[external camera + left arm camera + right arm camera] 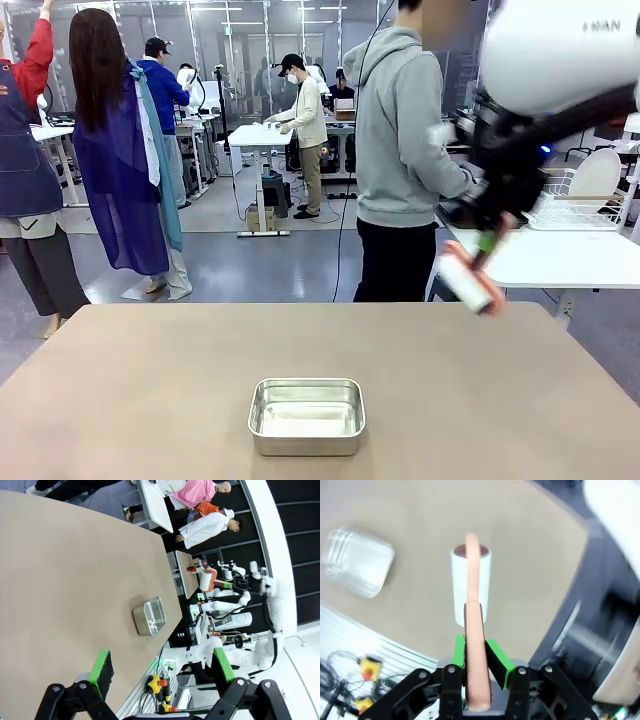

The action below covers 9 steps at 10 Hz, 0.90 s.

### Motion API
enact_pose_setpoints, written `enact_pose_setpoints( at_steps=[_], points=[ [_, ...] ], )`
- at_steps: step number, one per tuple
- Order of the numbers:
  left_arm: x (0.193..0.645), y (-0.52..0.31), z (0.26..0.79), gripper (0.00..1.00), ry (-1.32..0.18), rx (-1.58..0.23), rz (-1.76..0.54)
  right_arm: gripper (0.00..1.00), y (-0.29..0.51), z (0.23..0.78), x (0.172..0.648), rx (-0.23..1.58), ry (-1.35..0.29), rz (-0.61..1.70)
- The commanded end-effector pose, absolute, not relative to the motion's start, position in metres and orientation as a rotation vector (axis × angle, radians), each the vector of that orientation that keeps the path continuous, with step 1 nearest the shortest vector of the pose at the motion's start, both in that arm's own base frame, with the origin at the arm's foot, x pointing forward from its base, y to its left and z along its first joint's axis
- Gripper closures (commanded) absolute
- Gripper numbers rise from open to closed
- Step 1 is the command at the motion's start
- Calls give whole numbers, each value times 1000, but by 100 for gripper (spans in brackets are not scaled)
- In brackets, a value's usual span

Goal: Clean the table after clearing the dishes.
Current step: Place the Lint Roller back on top of the Airtight Container.

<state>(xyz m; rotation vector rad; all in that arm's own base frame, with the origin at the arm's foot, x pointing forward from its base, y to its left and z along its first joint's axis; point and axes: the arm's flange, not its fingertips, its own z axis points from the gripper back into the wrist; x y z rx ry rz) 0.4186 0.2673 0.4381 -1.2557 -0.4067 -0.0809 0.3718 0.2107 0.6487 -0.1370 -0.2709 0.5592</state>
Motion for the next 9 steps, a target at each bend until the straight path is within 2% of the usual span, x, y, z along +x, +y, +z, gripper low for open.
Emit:
enact_pose_setpoints(
  at_steps=[1, 5, 7, 9],
  points=[
    [416, 265, 442, 0, -405, -1244, -57, 77, 270, 651, 388, -108, -286, 953],
    [416, 265, 442, 0, -405, -1244, -57, 77, 415, 611, 389, -94, -149, 1455],
    [416, 265, 442, 0, -405, -1244, -57, 77, 458, 570, 388, -126, 26, 1510],
    [416, 265, 442, 0, -405, -1244, -57, 77, 470, 546, 379, -218, 87, 1359]
  ],
)
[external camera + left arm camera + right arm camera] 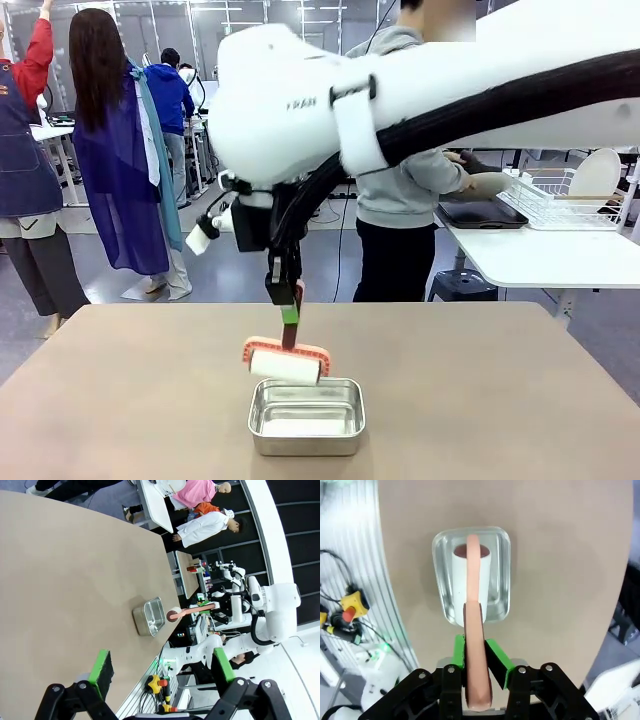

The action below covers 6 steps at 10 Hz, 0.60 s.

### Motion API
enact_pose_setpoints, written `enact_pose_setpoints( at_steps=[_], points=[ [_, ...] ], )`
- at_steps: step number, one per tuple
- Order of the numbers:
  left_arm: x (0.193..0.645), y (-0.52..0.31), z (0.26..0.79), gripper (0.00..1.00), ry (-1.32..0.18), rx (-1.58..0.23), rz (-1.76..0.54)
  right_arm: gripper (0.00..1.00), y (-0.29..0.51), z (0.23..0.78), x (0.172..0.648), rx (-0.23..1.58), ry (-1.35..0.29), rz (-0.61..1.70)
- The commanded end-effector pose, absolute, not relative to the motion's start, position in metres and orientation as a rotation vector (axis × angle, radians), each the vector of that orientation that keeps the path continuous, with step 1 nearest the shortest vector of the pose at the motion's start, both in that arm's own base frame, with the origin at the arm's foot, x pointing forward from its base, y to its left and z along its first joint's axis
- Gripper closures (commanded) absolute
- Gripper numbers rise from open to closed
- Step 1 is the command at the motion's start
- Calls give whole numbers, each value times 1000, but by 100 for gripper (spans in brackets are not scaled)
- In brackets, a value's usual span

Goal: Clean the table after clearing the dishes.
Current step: Place the Lint Roller back on top of the Airtight Container.

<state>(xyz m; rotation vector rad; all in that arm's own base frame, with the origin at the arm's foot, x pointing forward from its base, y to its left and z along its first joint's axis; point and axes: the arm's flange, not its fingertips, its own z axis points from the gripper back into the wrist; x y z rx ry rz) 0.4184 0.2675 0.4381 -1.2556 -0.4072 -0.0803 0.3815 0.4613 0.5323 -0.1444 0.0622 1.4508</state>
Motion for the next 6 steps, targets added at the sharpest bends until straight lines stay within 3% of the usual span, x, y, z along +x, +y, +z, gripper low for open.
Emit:
enact_pose_setpoints(
  at_steps=[1, 4, 6],
  points=[
    [416, 265, 442, 0, -405, -1244, -57, 77, 458, 546, 380, -93, 17, 1488],
    [416, 265, 442, 0, -405, -1244, -57, 77, 462, 535, 384, -136, 56, 1454],
    [416, 265, 442, 0, -405, -1244, -57, 77, 455, 510, 394, -173, 113, 1639]
  ],
)
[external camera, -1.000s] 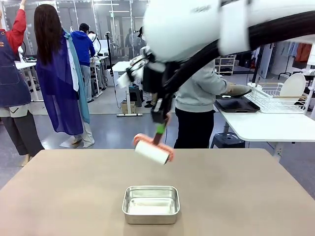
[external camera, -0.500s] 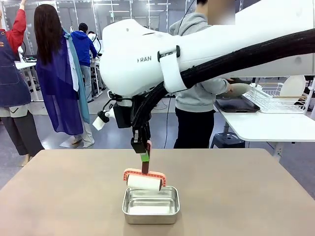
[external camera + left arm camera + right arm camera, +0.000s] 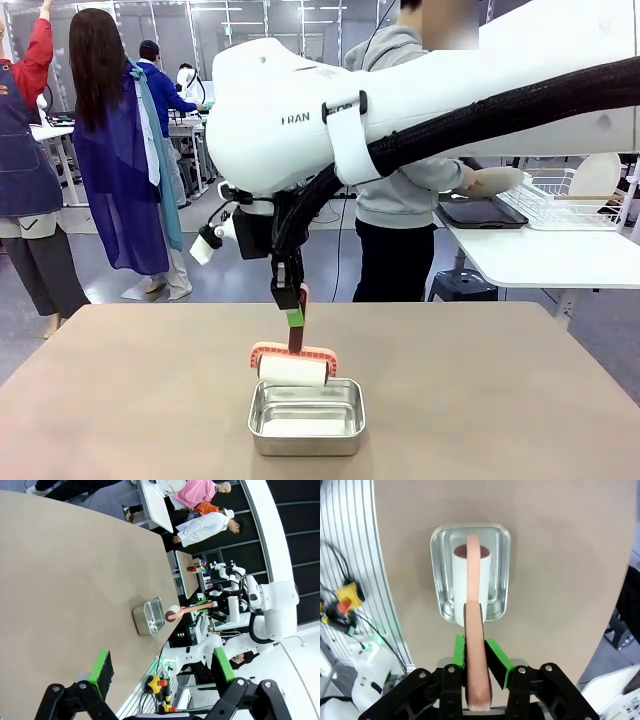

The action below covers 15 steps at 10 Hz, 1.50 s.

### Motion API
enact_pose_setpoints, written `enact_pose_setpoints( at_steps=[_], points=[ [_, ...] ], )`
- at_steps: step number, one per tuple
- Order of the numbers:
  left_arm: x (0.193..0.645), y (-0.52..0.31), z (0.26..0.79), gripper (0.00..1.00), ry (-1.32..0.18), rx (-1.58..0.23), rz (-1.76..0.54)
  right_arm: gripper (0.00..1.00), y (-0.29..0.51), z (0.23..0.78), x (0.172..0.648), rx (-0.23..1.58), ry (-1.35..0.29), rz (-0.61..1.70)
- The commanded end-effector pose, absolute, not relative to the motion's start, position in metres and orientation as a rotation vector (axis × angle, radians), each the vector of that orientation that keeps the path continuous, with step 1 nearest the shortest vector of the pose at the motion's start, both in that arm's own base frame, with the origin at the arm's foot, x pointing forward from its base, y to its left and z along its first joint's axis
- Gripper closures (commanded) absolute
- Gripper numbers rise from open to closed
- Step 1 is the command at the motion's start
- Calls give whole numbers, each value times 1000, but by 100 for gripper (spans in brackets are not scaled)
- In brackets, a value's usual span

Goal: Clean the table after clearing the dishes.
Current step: Place the Lint Roller back on top of the Airtight Container.

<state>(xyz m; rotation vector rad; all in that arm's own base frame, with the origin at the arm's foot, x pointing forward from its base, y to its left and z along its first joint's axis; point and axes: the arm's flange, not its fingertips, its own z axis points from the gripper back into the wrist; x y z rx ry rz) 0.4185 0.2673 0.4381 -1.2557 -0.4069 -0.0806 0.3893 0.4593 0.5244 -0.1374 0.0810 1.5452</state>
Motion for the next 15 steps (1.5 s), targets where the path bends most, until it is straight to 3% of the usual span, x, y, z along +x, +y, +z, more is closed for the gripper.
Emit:
enact_pose_setpoints(
  at_steps=[1, 7, 12, 13, 14, 15],
  points=[
    [416, 265, 442, 0, -405, -1244, -57, 77, 460, 501, 407, -190, 126, 1680],
    [416, 265, 442, 0, -405, -1244, -57, 77, 452, 453, 469, -98, 210, 1794],
    [416, 265, 442, 0, -405, -1244, -57, 77, 456, 420, 502, 17, 264, 1760],
    [416, 265, 442, 0, -405, -1244, -57, 59, 453, 419, 504, 18, 251, 1751],
    [416, 265, 442, 0, -405, -1244, -57, 33, 449, 424, 503, -1, 247, 1752],
    [416, 265, 442, 0, -405, -1244, -57, 16, 446, 429, 503, -7, 248, 1753]
  ],
)
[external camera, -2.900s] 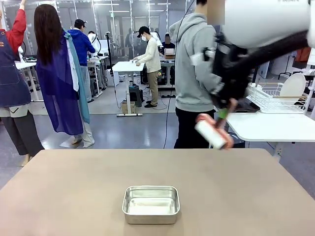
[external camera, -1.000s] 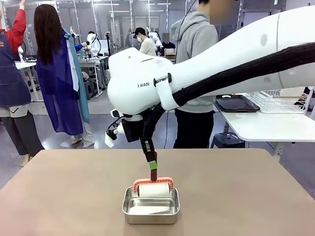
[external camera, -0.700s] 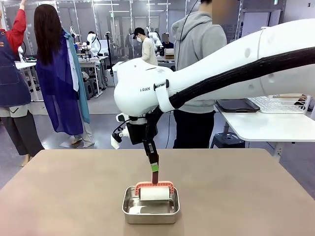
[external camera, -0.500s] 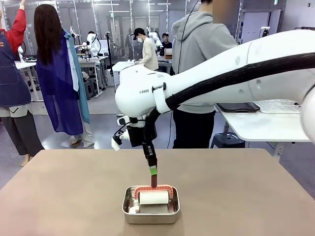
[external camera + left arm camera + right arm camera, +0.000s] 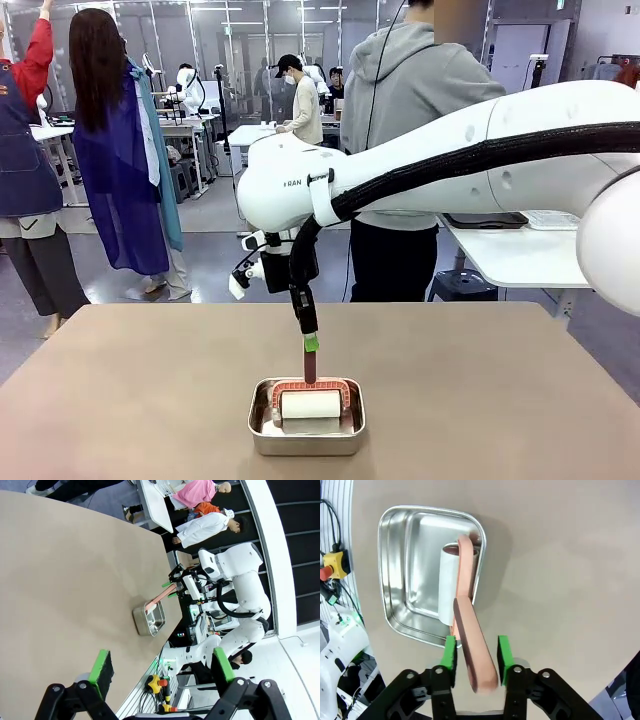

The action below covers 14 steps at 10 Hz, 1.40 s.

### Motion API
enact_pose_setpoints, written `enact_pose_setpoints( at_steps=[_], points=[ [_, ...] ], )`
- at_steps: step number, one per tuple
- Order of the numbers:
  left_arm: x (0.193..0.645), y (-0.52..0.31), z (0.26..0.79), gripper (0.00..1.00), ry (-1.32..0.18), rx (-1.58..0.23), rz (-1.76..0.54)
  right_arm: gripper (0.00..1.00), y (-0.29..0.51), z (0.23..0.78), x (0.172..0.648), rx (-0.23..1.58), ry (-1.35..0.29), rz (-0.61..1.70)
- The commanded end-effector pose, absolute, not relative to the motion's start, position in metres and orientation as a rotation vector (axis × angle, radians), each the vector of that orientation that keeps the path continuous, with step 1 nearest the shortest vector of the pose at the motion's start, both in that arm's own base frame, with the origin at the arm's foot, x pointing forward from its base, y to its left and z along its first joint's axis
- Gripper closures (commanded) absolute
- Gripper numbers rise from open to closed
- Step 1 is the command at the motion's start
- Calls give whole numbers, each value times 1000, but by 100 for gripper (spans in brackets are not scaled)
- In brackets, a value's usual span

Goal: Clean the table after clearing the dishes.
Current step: Place the Lint Roller back on top of the Airtight Container.

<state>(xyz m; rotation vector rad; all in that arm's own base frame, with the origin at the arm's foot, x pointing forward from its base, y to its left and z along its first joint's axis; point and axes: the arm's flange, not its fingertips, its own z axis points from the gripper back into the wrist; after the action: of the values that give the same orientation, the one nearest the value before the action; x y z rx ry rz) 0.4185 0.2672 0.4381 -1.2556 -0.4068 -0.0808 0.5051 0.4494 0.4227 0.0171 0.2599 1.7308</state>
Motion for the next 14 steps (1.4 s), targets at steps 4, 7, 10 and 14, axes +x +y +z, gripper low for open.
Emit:
enact_pose_setpoints(
  at_steps=[4, 7, 10, 14],
  points=[
    [416, 265, 442, 0, -405, -1244, -57, 1, 436, 442, 509, 7, 191, 1739],
    [416, 265, 442, 0, -405, -1244, -57, 0, 439, 443, 516, 3, 207, 1713],
    [416, 265, 442, 0, -405, -1244, -57, 0, 439, 443, 516, 3, 207, 1713],
    [416, 265, 442, 0, -405, -1244, -57, 0, 439, 443, 516, 3, 207, 1713]
  ],
)
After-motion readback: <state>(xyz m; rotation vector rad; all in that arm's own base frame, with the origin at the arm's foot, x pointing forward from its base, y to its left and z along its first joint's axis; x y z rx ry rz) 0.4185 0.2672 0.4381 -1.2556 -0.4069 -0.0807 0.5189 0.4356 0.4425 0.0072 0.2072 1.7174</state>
